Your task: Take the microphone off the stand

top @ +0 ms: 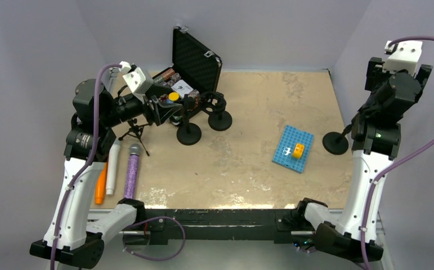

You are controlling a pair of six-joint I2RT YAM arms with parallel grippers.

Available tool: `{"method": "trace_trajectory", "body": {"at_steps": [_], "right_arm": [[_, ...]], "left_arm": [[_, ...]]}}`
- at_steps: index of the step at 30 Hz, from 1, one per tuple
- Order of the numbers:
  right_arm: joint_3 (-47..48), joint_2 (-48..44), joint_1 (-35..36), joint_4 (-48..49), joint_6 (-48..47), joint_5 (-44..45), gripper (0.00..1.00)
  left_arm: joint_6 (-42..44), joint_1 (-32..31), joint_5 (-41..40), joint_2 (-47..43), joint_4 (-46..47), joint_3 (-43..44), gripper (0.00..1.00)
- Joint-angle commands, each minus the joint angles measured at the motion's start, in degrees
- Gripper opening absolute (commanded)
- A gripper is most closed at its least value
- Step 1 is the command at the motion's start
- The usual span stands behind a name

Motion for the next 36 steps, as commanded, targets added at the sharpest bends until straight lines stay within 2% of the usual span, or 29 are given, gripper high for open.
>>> {"method": "trace_trajectory", "body": {"at_steps": [1,8,15,19,21,28,36], "right_arm": [[1.29,1.47,-1.76,-0.69,5.96,-2.44,0.72],[-0.20,3.62,-3.69,-2.62,9.78,-5.19,0.58],[1.12,6.36,-4.66,-4.55,12.31,-12.31,0.25],[2.98,7.23,-4.65,-3.67,12.01,-20.34,0.08],[3.85,8.41,-4.65,-2.94,11.41,-27.45,0.01],[1.53,11.33,-4.29,7.00,7.00,-46.04,0.00],[6.18,15.50,-0.59,9.32,8.35,-52.72,0.00]], "left_arm": [[0.79,-0.10,0.54,-1.32,0.16,1.25,0.65],[1.75,-0.01,-0.02,-2.58,-0.56,0.54,0.65],[2.22,0.08,-0.35,-4.41,-1.17,-0.93,0.65],[2.30,0.41,-0.50,-5.70,-1.59,-2.20,0.65],[2.41,0.59,-0.55,-6.23,-1.91,-2.77,0.66],[1.45,1.60,-0.49,-6.44,-1.50,-2.90,0.66],[2.23,2.38,-0.55,-5.57,-2.41,-1.59,0.65]]}}
